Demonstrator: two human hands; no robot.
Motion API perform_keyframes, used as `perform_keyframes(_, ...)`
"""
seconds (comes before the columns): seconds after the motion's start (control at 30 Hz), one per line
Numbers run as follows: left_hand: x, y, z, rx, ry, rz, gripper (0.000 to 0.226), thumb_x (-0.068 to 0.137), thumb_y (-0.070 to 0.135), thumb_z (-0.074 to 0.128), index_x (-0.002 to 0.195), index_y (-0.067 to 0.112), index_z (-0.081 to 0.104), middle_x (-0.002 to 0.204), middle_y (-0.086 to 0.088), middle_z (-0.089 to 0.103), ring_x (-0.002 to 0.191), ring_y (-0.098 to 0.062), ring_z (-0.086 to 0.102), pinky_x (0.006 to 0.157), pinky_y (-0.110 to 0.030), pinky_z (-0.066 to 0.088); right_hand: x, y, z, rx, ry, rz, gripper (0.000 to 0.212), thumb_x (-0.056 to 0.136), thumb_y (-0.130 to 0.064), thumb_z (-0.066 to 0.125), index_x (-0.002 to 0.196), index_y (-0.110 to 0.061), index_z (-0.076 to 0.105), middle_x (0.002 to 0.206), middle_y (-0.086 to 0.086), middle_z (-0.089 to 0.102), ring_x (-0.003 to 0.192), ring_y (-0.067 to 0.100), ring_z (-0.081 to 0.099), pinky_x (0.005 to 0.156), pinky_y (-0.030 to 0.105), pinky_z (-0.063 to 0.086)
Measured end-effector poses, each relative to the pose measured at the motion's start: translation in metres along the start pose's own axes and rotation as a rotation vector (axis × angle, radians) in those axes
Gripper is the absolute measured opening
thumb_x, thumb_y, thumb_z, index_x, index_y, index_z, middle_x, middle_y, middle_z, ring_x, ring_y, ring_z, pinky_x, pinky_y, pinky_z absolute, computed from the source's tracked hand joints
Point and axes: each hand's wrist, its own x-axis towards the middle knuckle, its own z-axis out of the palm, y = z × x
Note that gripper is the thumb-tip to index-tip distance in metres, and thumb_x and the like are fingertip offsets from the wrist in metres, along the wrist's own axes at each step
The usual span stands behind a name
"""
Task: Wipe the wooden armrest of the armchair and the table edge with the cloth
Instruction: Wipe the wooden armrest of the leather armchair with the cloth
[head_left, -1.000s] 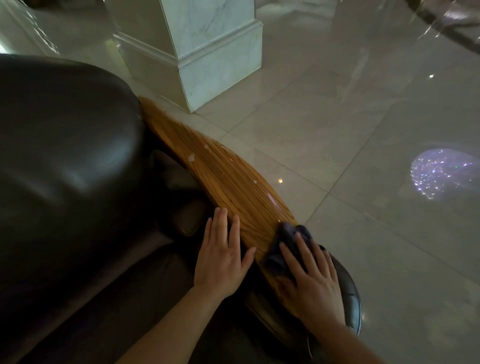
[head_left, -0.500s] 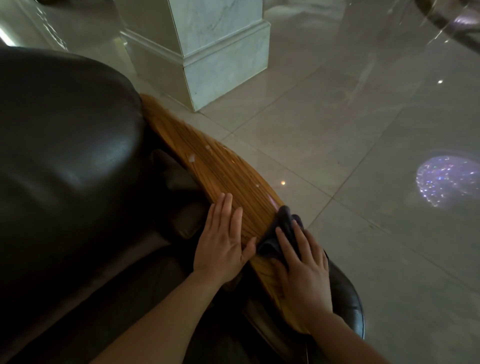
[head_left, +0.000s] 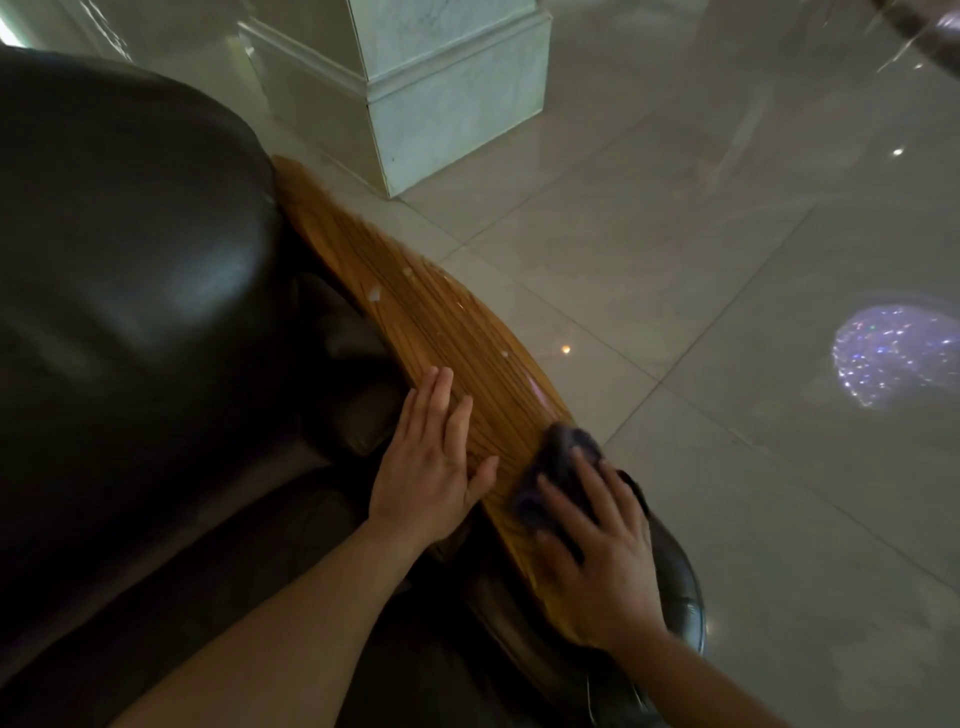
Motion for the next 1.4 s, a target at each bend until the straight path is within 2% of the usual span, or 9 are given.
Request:
perform_keyframes(0.13,0.001,0.002,-0.003,0.003,-0.014,-0.012,0.07,0.1,0.049,0.04,0.143,-0.006,0.038,0.16,-0.031,0.018,0.152,-0.039,0.006,0.119,-0.057,0.019,-0.071,0.025,0.009,-0.258,-0.059,-0.196,0.055,0.093,-0.052,0.05,0.146,-0.046,0.035,0.162,-0.002,0.023,0.148,0.038,0.018,0.113,0.062,0.024)
perform_keyframes(0.23,0.001,0.002,-0.005,0.015,-0.044,-0.008,0.071,0.101,0.049,0.04,0.144,-0.006,0.035,0.159,-0.032,0.017,0.152,-0.04,0.005,0.119,-0.058,0.019,-0.089,0.025,0.004,-0.039,-0.018,0.141,0.062,0.087,-0.036,0.065,0.143,-0.045,0.04,0.162,0.0,0.02,0.147,0.034,0.019,0.111,0.055,0.028)
perform_keyframes(0.47,0.003,0.01,-0.018,0.034,-0.122,-0.039,0.071,0.101,0.045,0.042,0.147,-0.008,0.031,0.16,-0.033,0.011,0.152,-0.041,0.001,0.121,-0.055,0.013,-0.077,-0.021,0.006,0.608,0.222,0.735,0.043,0.095,-0.038,0.053,0.123,-0.066,0.037,0.149,-0.022,0.024,0.147,0.009,0.012,0.119,0.051,0.018)
perform_keyframes(0.63,0.003,0.024,-0.015,0.006,-0.102,-0.127,0.073,0.097,0.046,0.043,0.145,-0.008,0.03,0.161,-0.032,0.01,0.152,-0.039,-0.002,0.121,-0.054,0.014,-0.099,-0.039,0.03,0.153,0.196,0.441,0.048,0.089,-0.023,0.068,0.135,-0.032,0.056,0.158,0.002,0.027,0.148,0.033,0.014,0.115,0.061,0.021)
perform_keyframes(0.83,0.015,0.044,0.001,-0.114,0.064,-0.329,0.05,0.098,0.033,0.048,0.132,-0.003,0.042,0.16,-0.027,0.021,0.153,-0.035,0.005,0.121,-0.051,0.018,-0.025,-0.017,0.018,-0.184,-0.011,0.024,0.052,0.095,-0.056,0.035,0.147,-0.045,0.032,0.164,-0.002,0.015,0.151,0.032,0.006,0.118,0.058,0.013)
perform_keyframes(1.0,0.018,0.055,0.012,-0.193,0.162,-0.431,0.037,0.101,0.03,0.043,0.129,0.005,0.042,0.16,-0.021,0.024,0.154,-0.029,0.005,0.12,-0.052,0.024,0.046,0.001,-0.005,0.213,-0.026,0.36,0.053,0.096,-0.052,0.038,0.147,-0.049,0.025,0.159,-0.008,0.025,0.143,0.022,0.029,0.109,0.051,0.038)
perform_keyframes(1.17,0.015,0.051,0.018,-0.138,0.141,-0.415,0.043,0.105,0.034,0.037,0.134,0.002,0.04,0.162,-0.02,0.019,0.154,-0.029,0.002,0.119,-0.053,0.027,0.039,-0.003,-0.003,0.132,0.04,-0.063,0.048,0.094,-0.038,0.05,0.141,-0.034,0.046,0.156,-0.006,0.035,0.145,0.023,0.026,0.115,0.05,0.028)
perform_keyframes(1.33,0.017,0.054,0.015,-0.086,0.075,-0.468,0.05,0.104,0.039,0.037,0.138,0.002,0.04,0.163,-0.017,0.018,0.154,-0.026,0.003,0.119,-0.052,0.027,0.117,-0.012,-0.012,0.504,0.026,0.341,0.044,0.098,-0.041,0.046,0.142,-0.039,0.043,0.154,-0.007,0.036,0.139,0.017,0.036,0.111,0.048,0.036)
perform_keyframes(1.4,0.018,0.054,0.014,-0.053,0.056,-0.476,0.054,0.104,0.04,0.035,0.143,0.003,0.036,0.163,-0.017,0.018,0.154,-0.026,0.003,0.119,-0.051,0.027,0.144,-0.023,-0.011,0.473,-0.004,0.25,0.043,0.099,-0.043,0.044,0.142,-0.042,0.042,0.155,-0.008,0.035,0.139,0.018,0.034,0.111,0.048,0.035)
